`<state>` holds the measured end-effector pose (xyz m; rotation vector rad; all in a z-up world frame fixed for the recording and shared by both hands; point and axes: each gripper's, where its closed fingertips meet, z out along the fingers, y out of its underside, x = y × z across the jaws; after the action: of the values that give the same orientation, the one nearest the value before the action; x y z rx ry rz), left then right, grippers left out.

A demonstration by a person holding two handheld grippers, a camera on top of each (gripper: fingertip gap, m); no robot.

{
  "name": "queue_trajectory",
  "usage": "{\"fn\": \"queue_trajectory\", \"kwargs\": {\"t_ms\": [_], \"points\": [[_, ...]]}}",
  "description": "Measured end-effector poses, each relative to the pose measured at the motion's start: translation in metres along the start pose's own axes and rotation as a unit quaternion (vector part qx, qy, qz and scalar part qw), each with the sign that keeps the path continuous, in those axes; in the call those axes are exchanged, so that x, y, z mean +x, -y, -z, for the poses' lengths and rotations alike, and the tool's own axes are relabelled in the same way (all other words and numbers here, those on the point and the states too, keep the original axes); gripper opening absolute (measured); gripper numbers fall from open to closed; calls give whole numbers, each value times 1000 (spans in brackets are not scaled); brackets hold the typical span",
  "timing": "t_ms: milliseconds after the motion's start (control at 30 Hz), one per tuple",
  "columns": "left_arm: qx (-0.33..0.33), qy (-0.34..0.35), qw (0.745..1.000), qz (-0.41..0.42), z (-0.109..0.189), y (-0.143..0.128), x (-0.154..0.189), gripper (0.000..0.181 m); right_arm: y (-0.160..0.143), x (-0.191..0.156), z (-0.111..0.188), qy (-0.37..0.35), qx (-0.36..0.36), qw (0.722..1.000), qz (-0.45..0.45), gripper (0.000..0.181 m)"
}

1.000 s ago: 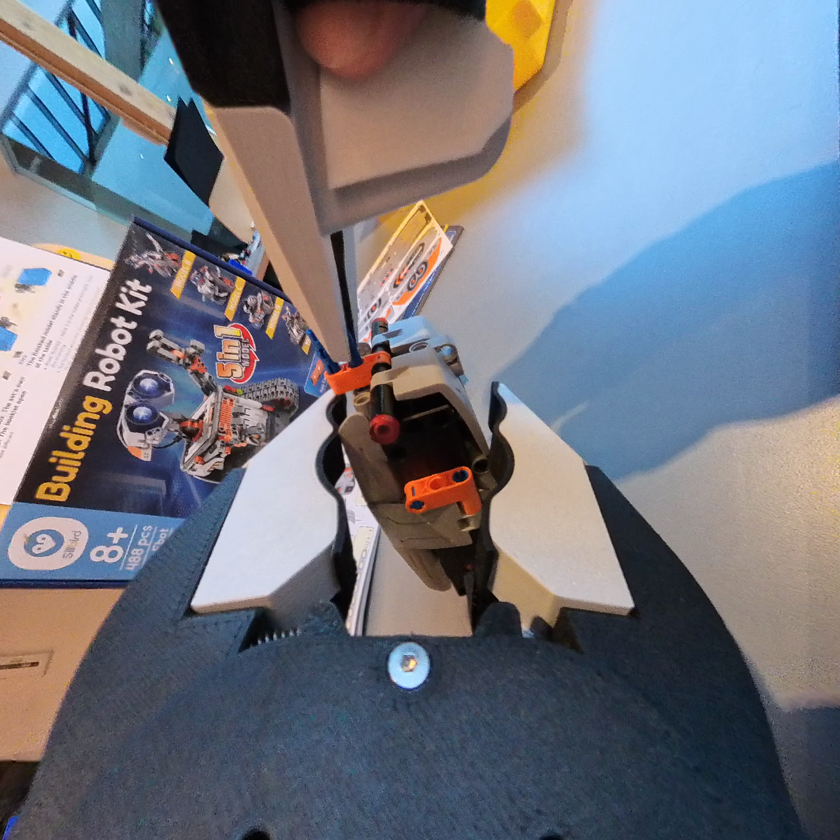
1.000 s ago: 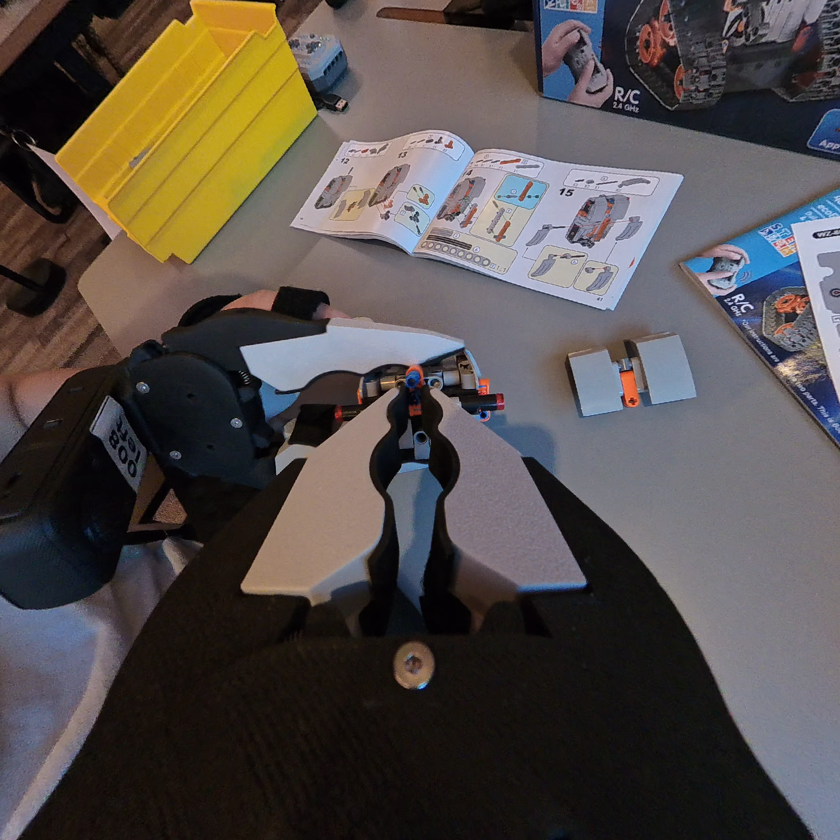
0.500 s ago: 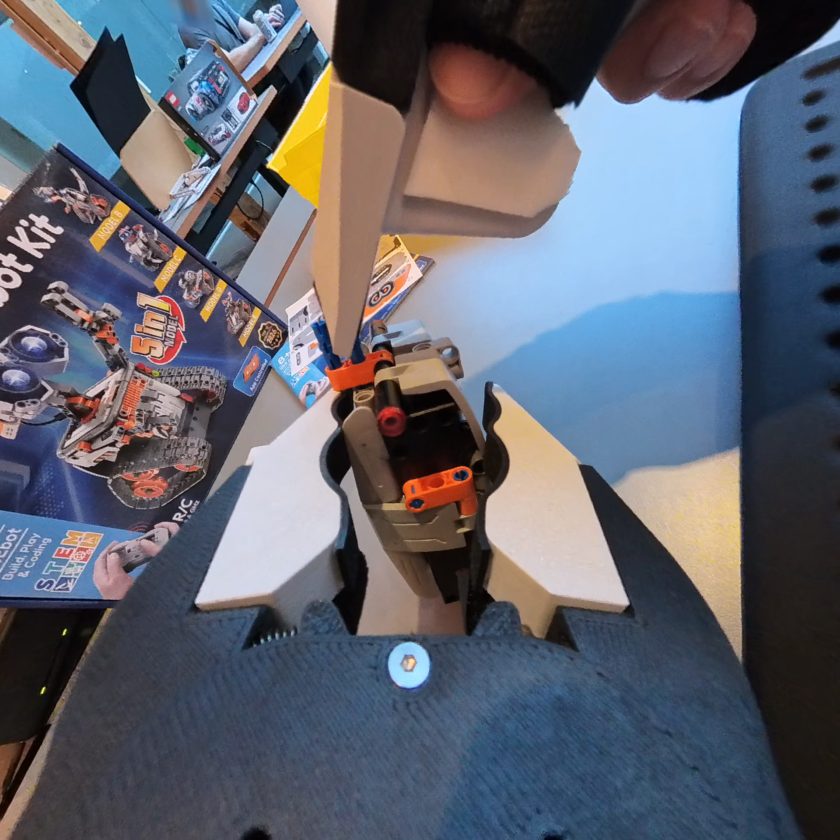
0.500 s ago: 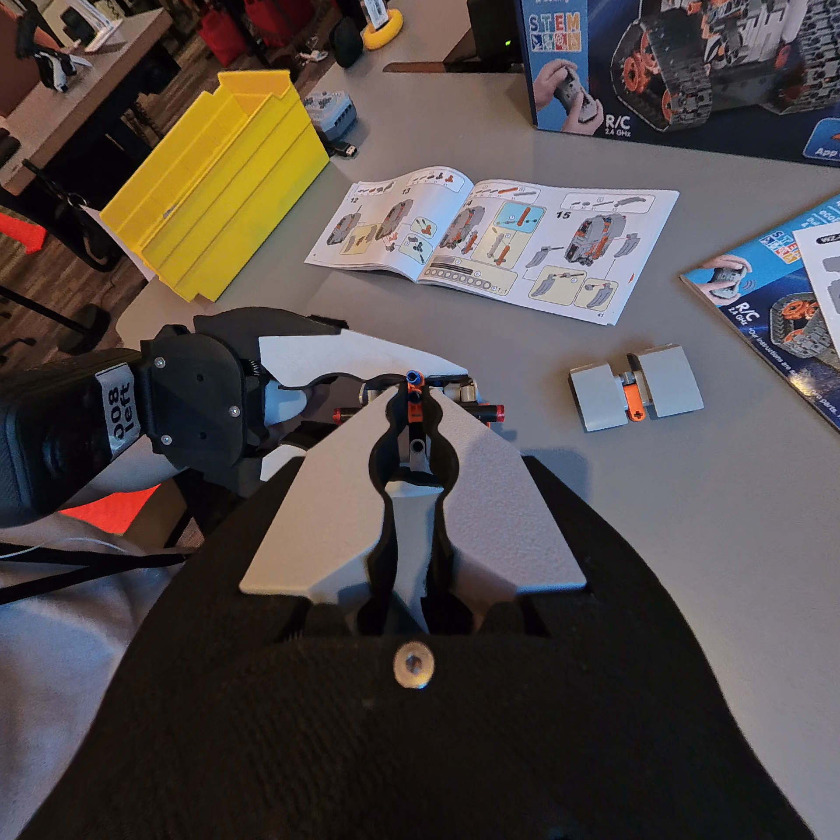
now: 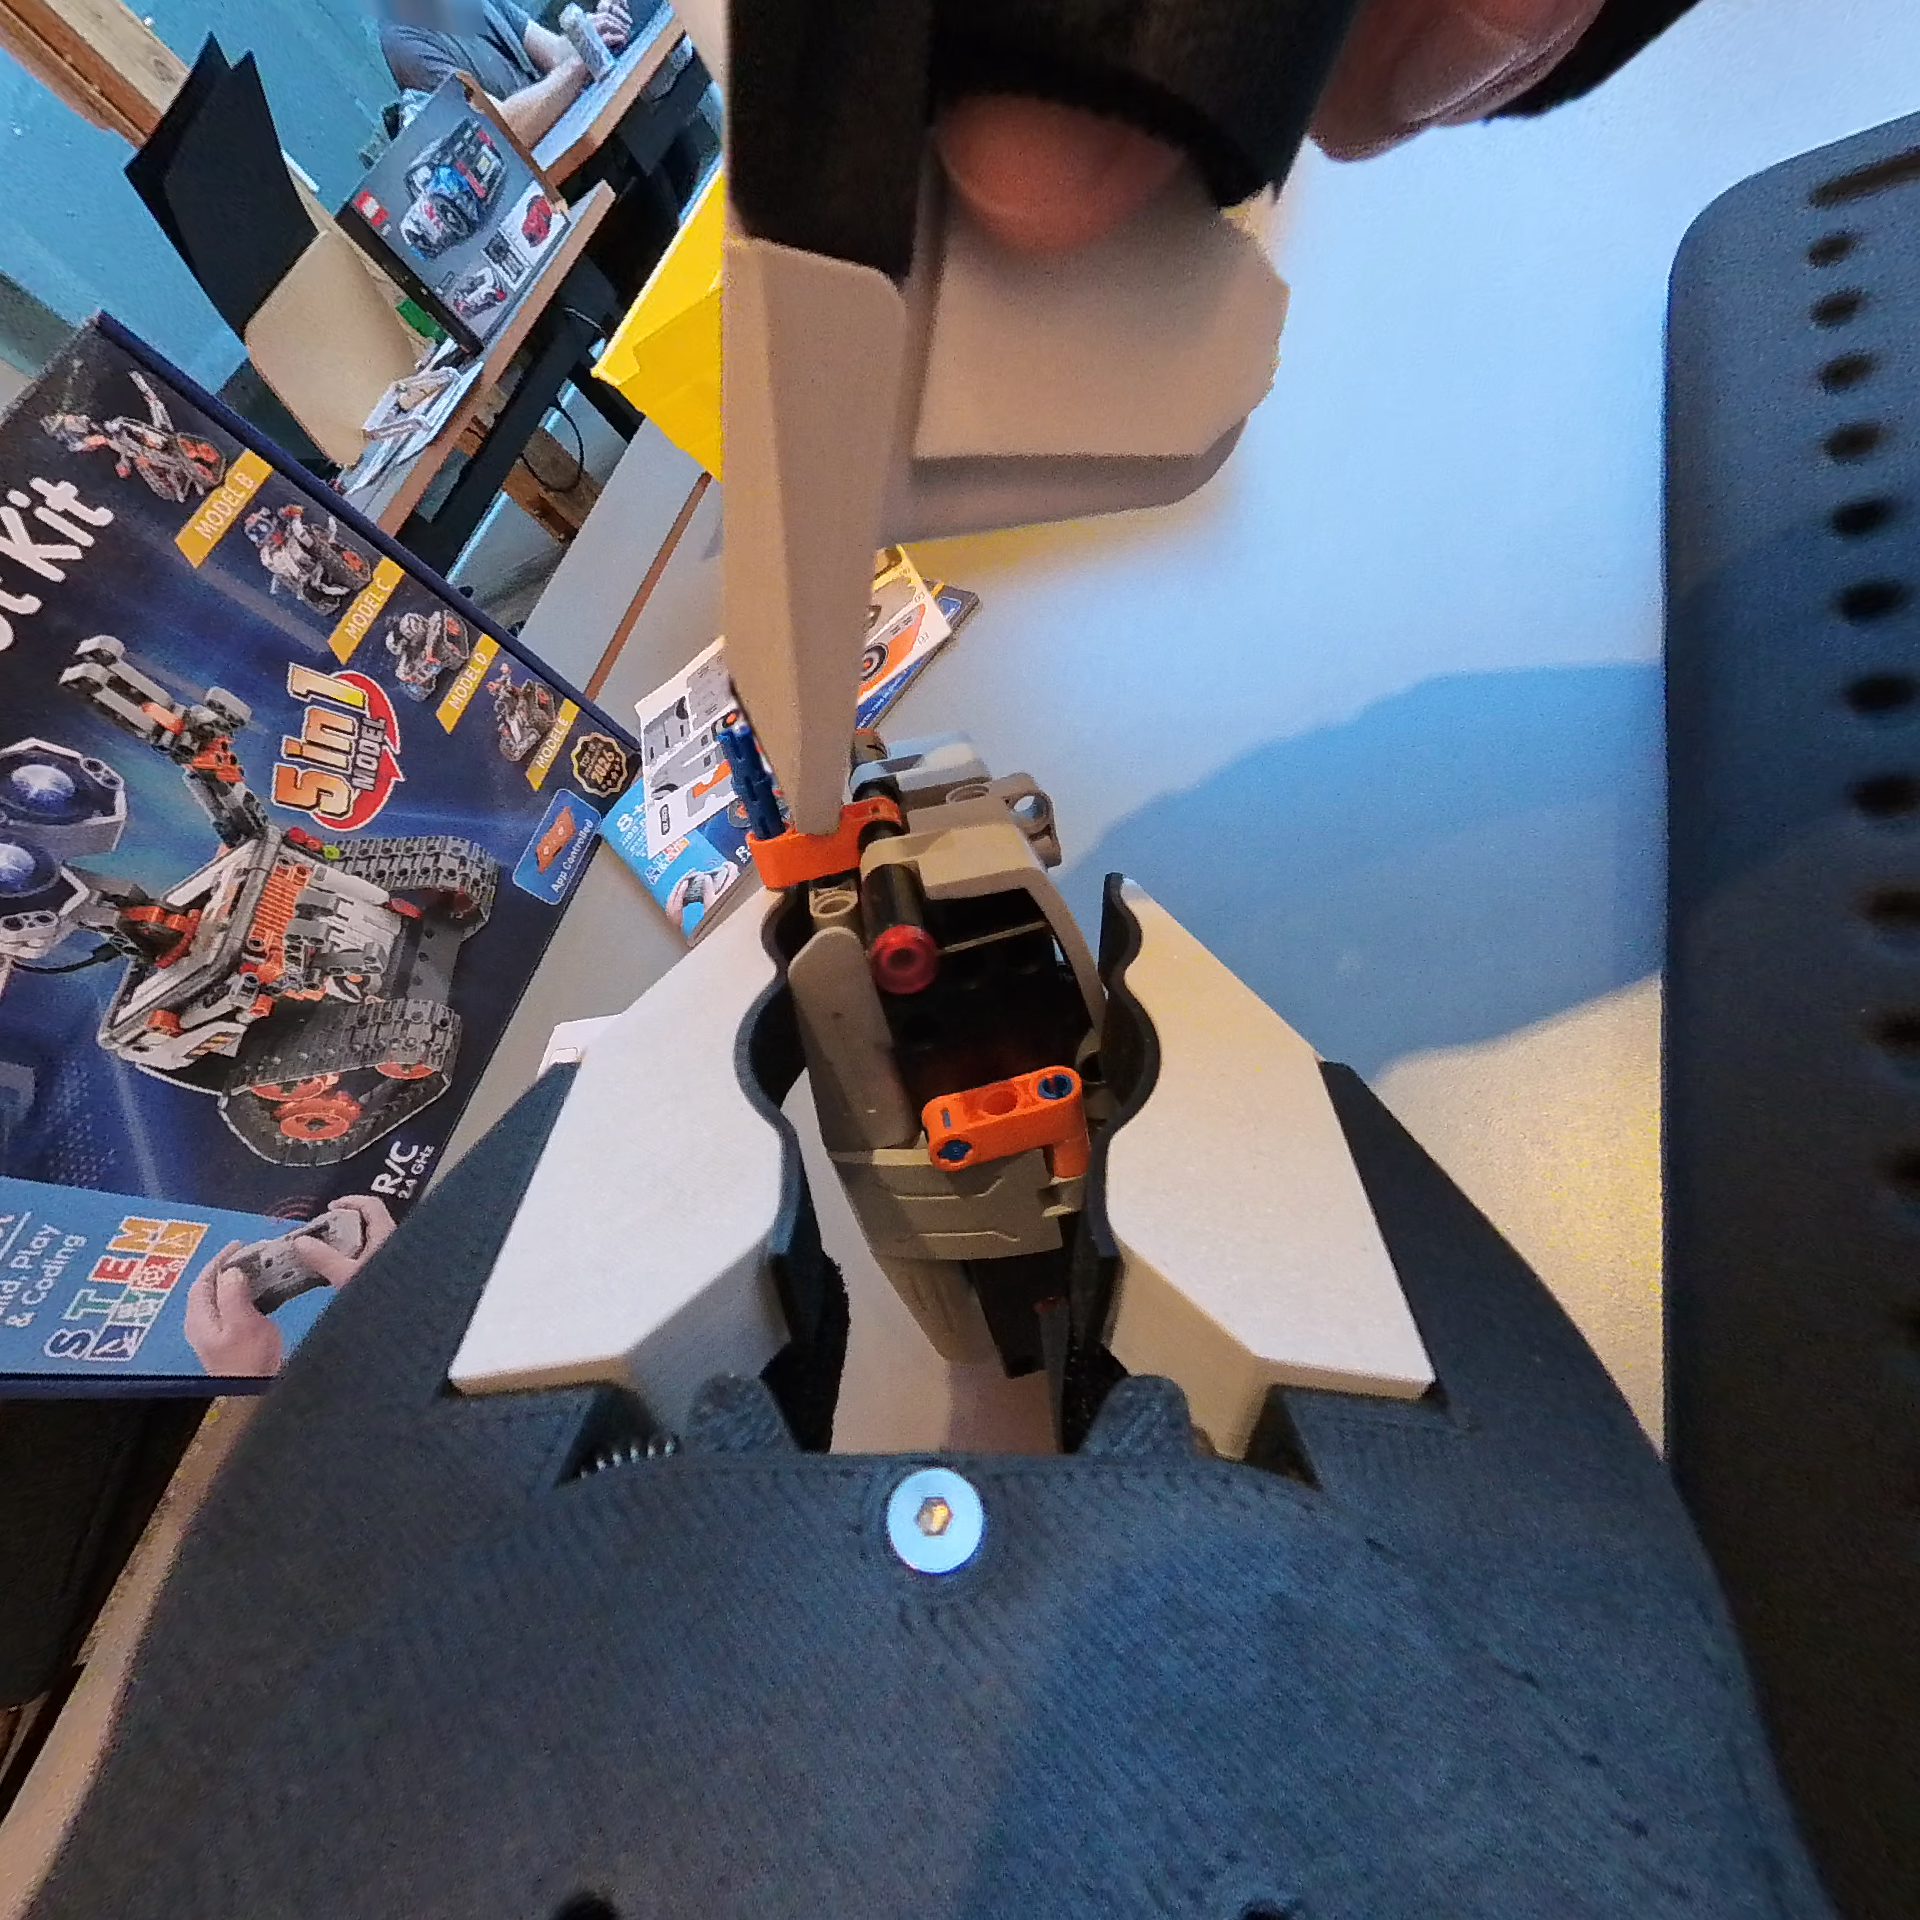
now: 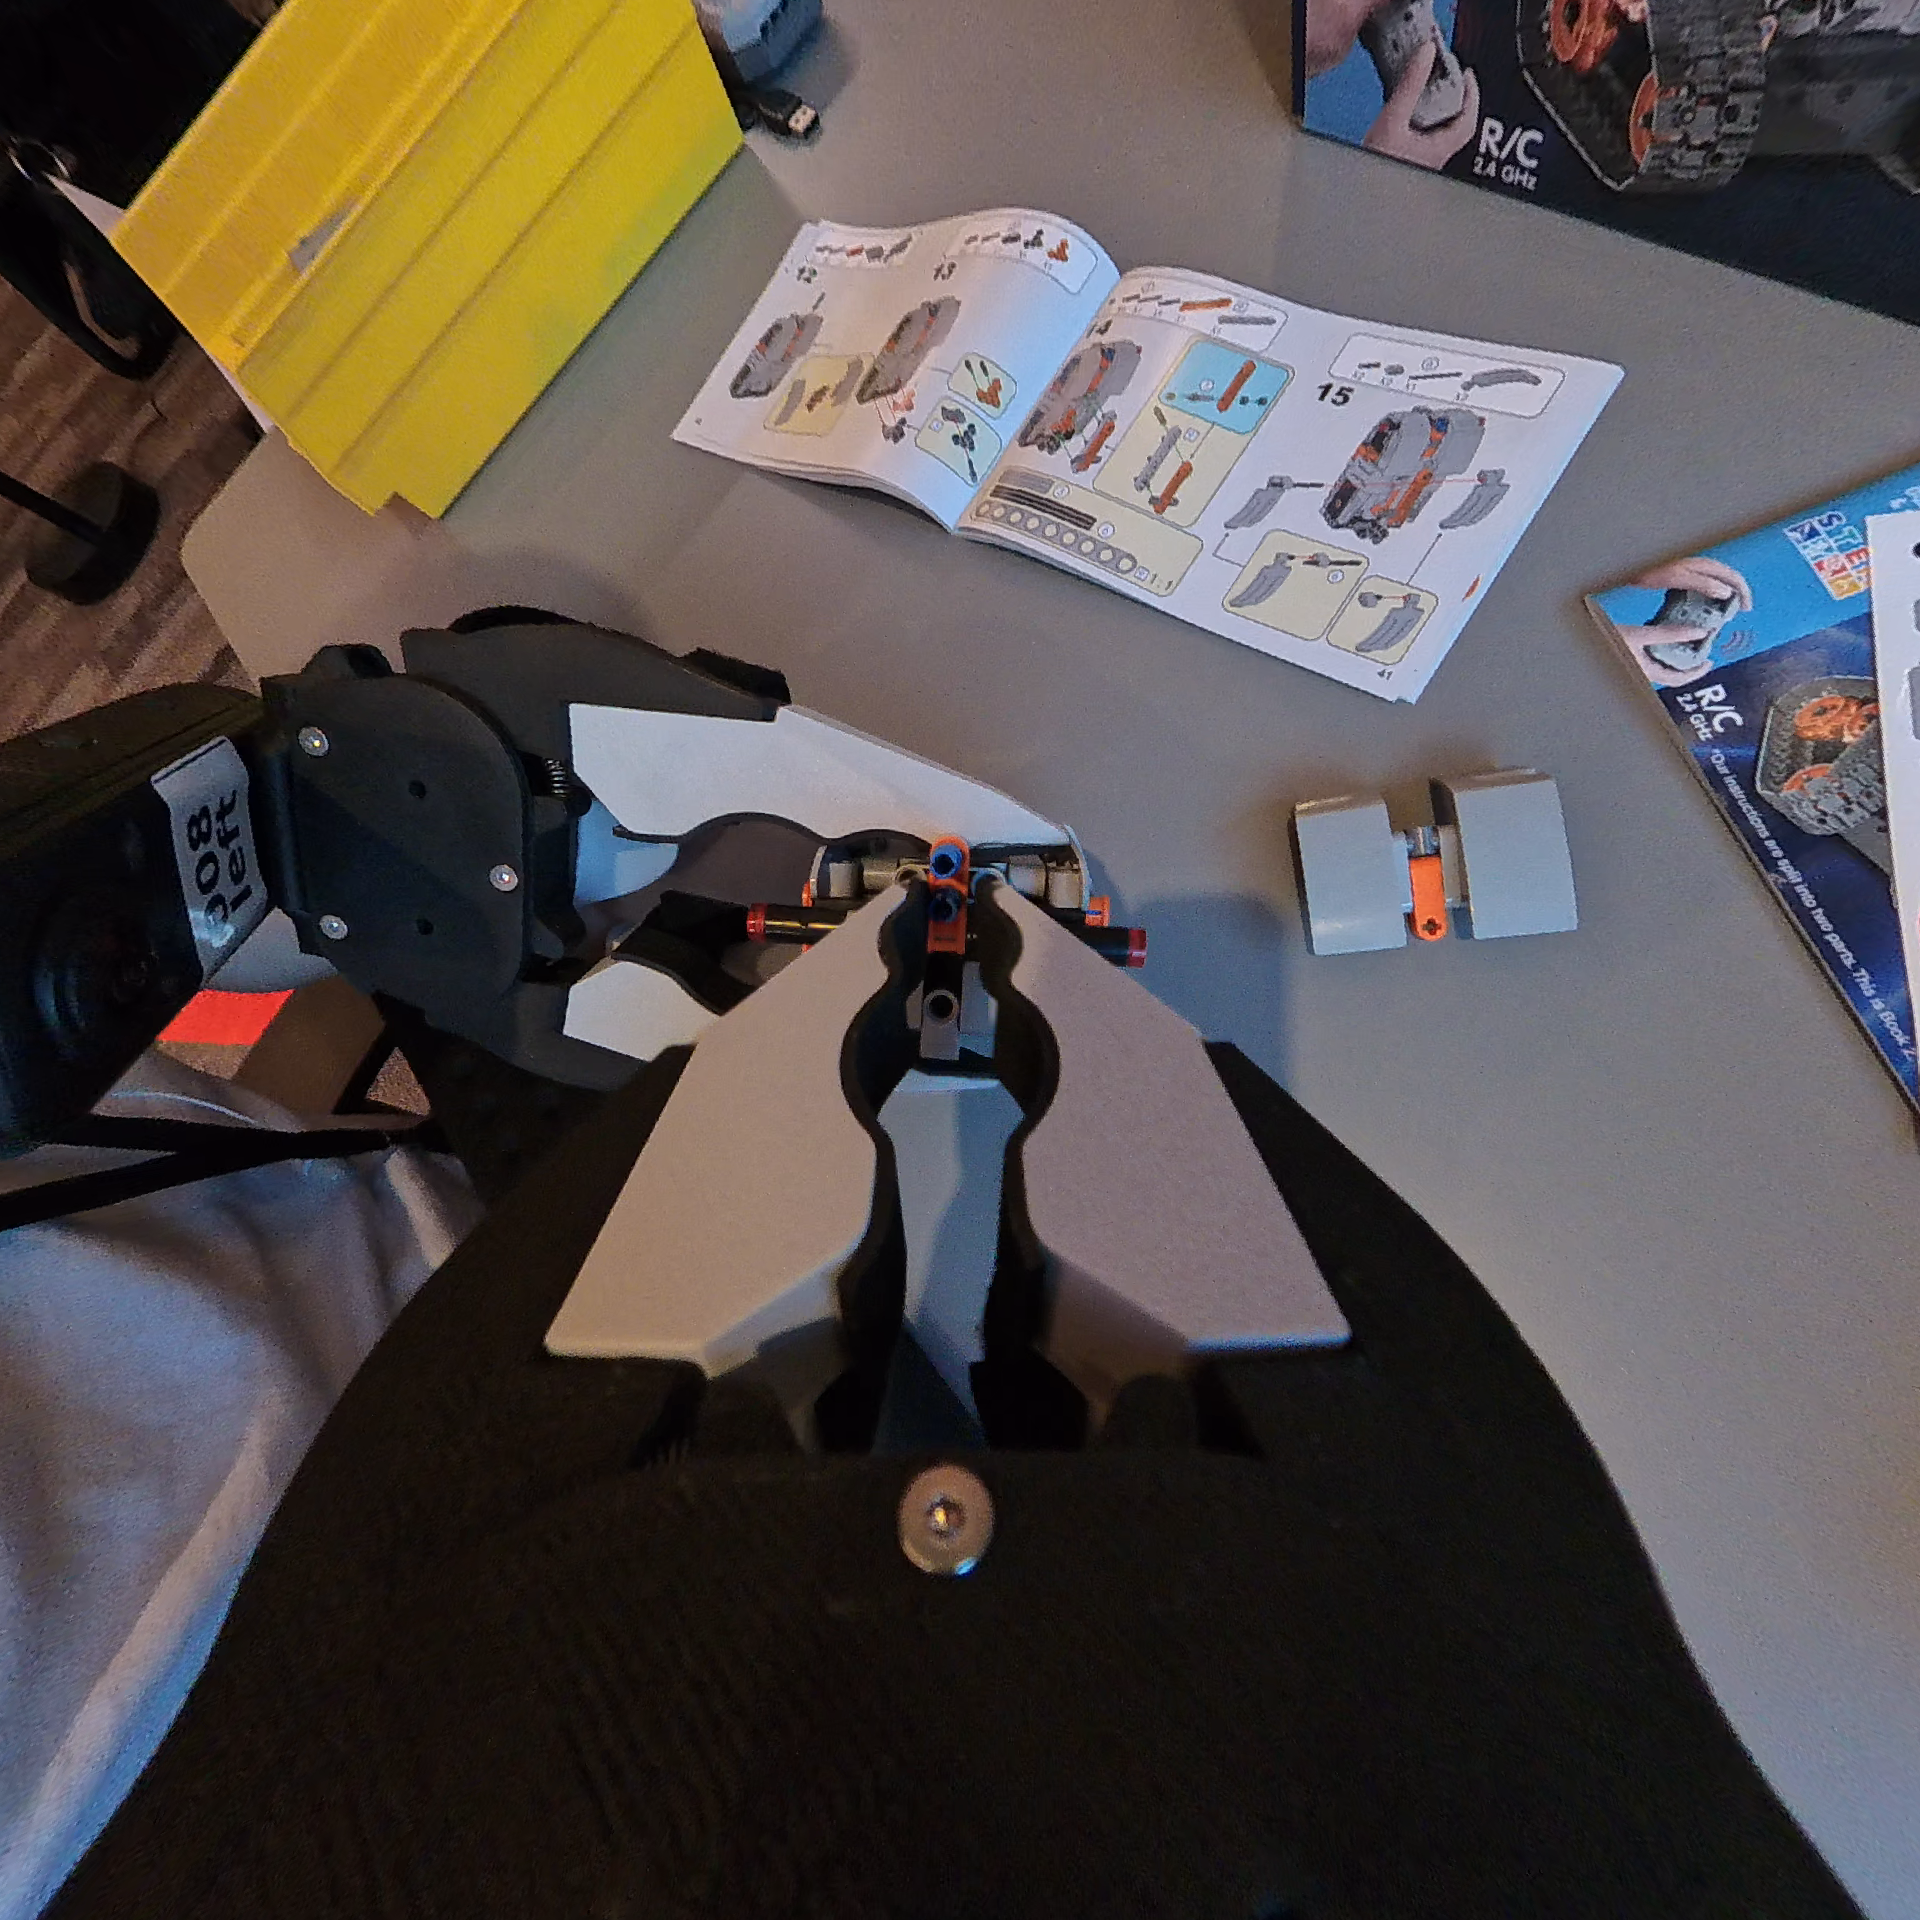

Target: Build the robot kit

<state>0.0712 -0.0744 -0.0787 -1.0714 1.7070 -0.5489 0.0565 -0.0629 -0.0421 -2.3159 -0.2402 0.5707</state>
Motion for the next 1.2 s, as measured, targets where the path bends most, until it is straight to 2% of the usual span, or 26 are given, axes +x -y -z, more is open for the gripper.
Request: {"fn": "queue_trajectory", "kwargs": {"t_ms": [100, 167, 600, 933, 1067, 1200], "points": [[0, -3, 1000, 10, 0, -1, -2, 54, -2, 0, -1, 2, -11, 1000, -9, 14], [0, -6, 1000, 11, 1, -1, -2, 55, -1, -2, -2, 9, -9, 1000, -13, 5], [20, -17, 999, 42, 3, 0, -4, 53, 4, -1, -5, 10, 41, 999, -35, 5], [-1, -13, 1000, 12, 2, -1, 0, 51, 0, -1, -8, 2, 9, 1000, -14, 6], [1, -18, 999, 27, 1, -1, -2, 51, 4, 0, -9, -15, 37, 999, 5, 5], [2, -21, 999, 37, 2, -1, -3, 51, 7, 0, -10, 1, 86, 996, -26, 5]]}}
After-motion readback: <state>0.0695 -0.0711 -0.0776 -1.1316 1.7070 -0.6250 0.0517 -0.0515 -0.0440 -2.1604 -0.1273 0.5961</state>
